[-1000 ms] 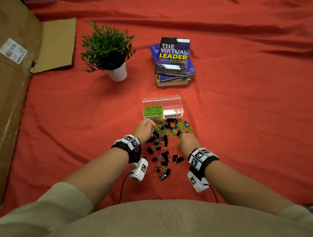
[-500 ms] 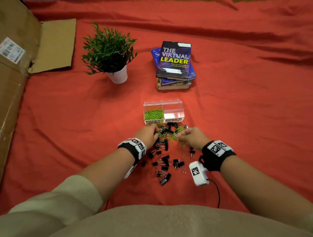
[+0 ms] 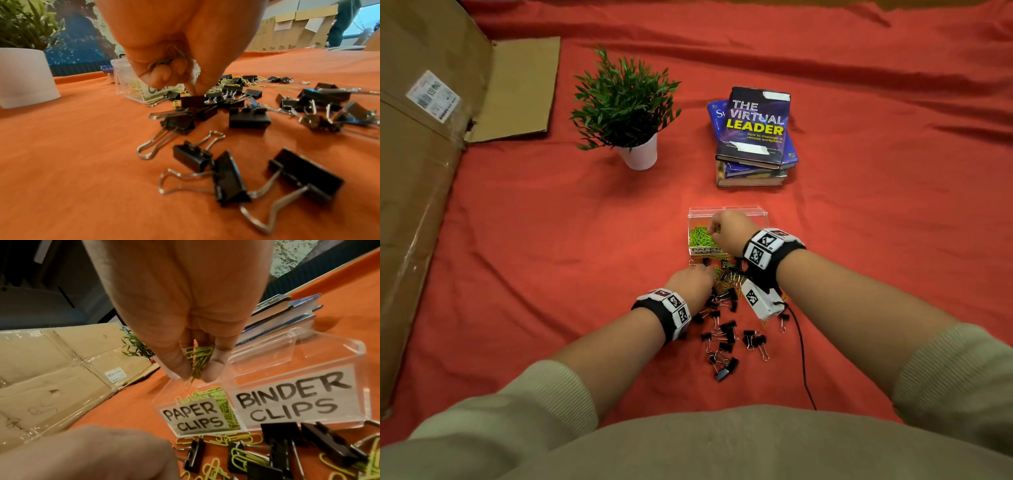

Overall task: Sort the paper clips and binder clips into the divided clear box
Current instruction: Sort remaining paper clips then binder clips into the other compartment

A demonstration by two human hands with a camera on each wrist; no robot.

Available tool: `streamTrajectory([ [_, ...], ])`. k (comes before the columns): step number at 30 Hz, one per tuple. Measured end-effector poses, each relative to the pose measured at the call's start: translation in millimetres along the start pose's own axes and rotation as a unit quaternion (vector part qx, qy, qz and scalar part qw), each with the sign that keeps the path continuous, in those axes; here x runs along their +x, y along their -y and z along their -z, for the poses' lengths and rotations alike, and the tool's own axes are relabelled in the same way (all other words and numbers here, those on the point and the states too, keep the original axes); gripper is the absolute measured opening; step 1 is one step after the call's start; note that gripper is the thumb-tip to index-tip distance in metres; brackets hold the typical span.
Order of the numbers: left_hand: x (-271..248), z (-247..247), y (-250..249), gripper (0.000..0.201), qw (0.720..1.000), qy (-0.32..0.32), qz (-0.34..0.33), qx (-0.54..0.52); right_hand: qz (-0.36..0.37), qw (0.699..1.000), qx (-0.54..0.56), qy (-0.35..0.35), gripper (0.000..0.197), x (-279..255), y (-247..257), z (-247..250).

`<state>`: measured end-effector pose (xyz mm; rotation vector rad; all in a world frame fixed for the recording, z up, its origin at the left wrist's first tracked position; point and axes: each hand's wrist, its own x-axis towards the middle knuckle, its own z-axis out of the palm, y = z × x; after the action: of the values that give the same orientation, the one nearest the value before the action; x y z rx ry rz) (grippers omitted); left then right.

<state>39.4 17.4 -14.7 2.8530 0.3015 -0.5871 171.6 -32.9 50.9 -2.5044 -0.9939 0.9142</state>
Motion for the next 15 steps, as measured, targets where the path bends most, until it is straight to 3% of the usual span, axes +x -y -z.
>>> streamTrajectory([
  [7,-7.5,21.3,10.9,0.010,0.969,-0.082,0.050,-0.229,0.045,0.992,0.087,-0.085,0.027,-7.8,-18.0,2.2],
  [12,18.7,60.6,13.7,0.008,0.969,-0.107,0.034,-0.219,-0.040,0.965,0.187,-0.177,0.013,-36.1,-67.8,0.8],
  [15,43.6,73.2,15.2,0.015,0.985,-0.079,0.020,-0.150,-0.106,0.967,0.154,-0.175,0.012,-59.5,-101.6,-13.5],
])
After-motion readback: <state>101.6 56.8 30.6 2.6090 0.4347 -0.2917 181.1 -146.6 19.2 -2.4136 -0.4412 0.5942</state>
